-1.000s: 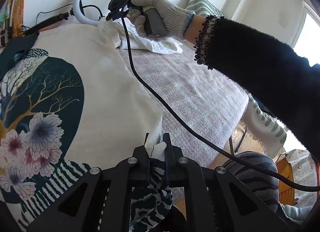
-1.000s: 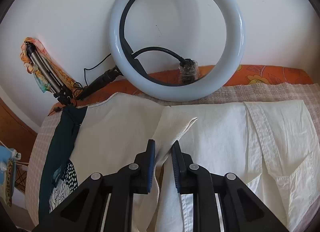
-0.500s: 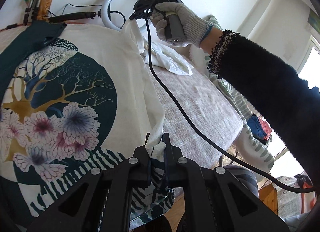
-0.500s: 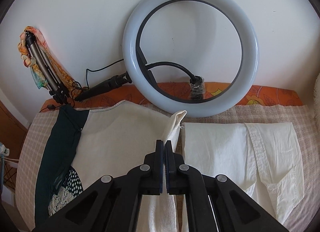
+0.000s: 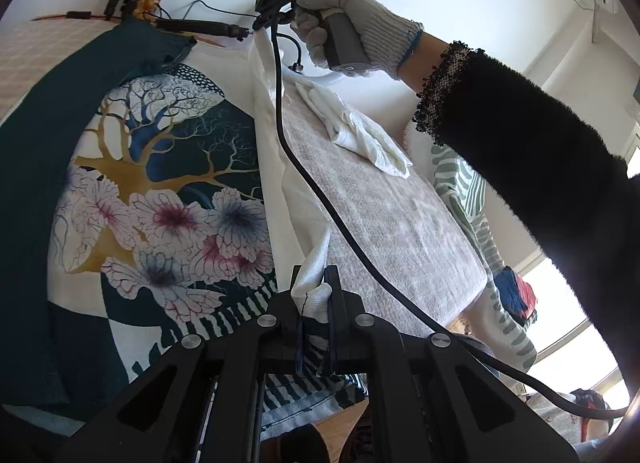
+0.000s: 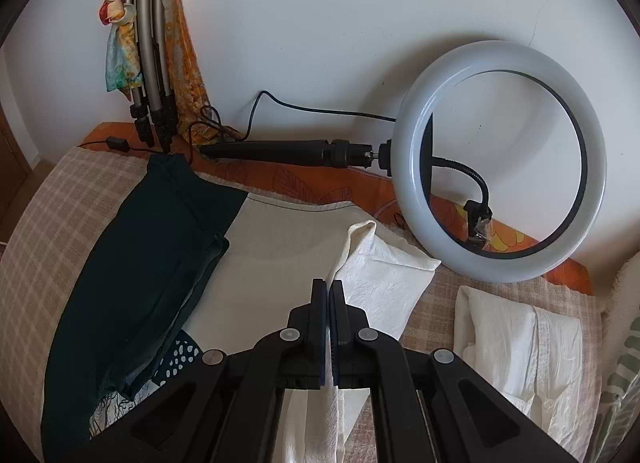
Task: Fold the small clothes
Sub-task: 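Grasp the cream side edge of the T-shirt with the right tool, then fold the cream side inward over the print with the right tool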
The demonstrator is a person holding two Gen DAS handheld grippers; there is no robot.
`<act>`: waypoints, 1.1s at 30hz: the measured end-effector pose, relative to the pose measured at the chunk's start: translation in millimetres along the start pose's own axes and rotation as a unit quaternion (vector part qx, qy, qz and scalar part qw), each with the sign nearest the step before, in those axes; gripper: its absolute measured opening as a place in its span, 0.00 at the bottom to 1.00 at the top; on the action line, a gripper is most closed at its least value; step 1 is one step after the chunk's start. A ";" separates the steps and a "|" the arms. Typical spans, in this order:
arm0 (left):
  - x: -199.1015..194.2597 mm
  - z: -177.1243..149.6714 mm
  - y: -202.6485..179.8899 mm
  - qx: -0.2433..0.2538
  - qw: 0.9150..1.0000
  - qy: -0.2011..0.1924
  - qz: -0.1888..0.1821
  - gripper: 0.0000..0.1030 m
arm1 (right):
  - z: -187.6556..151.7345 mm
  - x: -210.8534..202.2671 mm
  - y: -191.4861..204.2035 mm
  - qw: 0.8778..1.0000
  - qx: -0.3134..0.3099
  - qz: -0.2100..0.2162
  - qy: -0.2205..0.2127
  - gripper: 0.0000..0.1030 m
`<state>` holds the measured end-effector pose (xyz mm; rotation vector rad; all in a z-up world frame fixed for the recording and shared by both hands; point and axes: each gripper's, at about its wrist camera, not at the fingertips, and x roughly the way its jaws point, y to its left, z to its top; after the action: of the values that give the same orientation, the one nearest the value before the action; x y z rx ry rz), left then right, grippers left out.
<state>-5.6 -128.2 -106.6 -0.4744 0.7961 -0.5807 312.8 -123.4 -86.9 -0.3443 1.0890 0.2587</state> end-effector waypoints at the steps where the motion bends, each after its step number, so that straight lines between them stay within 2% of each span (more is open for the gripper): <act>1: -2.1 -0.8 3.3 -0.006 1.000 -0.002 0.002 0.07 | 2.7 2.1 10.4 1.000 -0.010 -0.002 0.001 0.00; 5: -9.2 -2.3 15.8 -0.023 1.000 -0.007 0.010 0.07 | 10.1 12.0 46.2 0.999 -0.038 -0.006 0.004 0.00; 10: -13.2 -4.1 28.4 -0.037 0.999 -0.009 0.021 0.07 | 17.7 26.1 74.5 0.999 -0.042 0.010 0.010 0.00; 13: -12.0 -4.0 27.6 -0.030 0.999 0.003 0.026 0.07 | 19.2 28.8 82.8 0.997 -0.039 0.065 0.014 0.02; 14: -14.2 -4.3 26.4 -0.027 0.999 0.000 0.035 0.11 | 19.2 24.3 80.7 0.996 -0.027 0.083 0.008 0.08; 15: -17.1 -4.5 25.0 -0.024 0.999 -0.001 0.041 0.16 | 18.2 17.6 75.2 0.995 -0.009 0.102 -0.003 0.33; 16: -20.1 -4.7 23.9 -0.020 0.999 0.003 0.047 0.23 | 15.8 9.6 68.4 0.992 0.013 0.121 -0.014 0.46; 18: -28.0 -4.2 22.1 -0.014 0.998 0.003 0.055 0.29 | 8.2 -3.2 50.2 0.987 0.046 0.149 -0.026 0.42; 20: -38.7 -2.4 19.8 -0.005 0.999 -0.001 0.052 0.30 | -7.3 -11.6 31.1 0.985 0.085 0.147 -0.026 0.43; 21: -43.9 -1.1 17.8 0.003 0.999 -0.003 0.053 0.30 | -18.0 -12.6 21.3 0.980 0.110 0.163 -0.021 0.45; 23: -55.4 1.5 15.7 0.018 0.998 -0.008 0.058 0.30 | -42.2 -13.3 12.4 0.971 0.144 0.189 -0.007 0.41; 24: -60.9 2.4 16.1 0.022 0.998 -0.010 0.061 0.30 | -52.5 -12.9 11.9 0.972 0.147 0.185 -0.002 0.35; 25: -65.8 3.3 17.1 0.025 0.997 -0.009 0.066 0.30 | -60.4 -11.2 13.7 0.974 0.144 0.177 0.003 0.33; 30: -94.2 11.8 33.7 0.025 0.994 -0.025 0.100 0.30 | -83.4 5.1 32.3 0.972 0.140 0.184 0.036 0.32; 32: -105.0 17.0 40.3 0.025 0.992 -0.035 0.119 0.30 | -85.7 10.4 42.4 0.968 0.141 0.203 0.043 0.32; 33: -110.7 20.4 44.8 0.023 0.991 -0.041 0.125 0.30 | -86.6 10.3 48.8 0.963 0.137 0.226 0.042 0.32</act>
<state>-38.5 -20.1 -62.9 -0.3472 0.7486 -0.3428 228.5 -112.6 -139.5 0.1484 1.2633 0.4956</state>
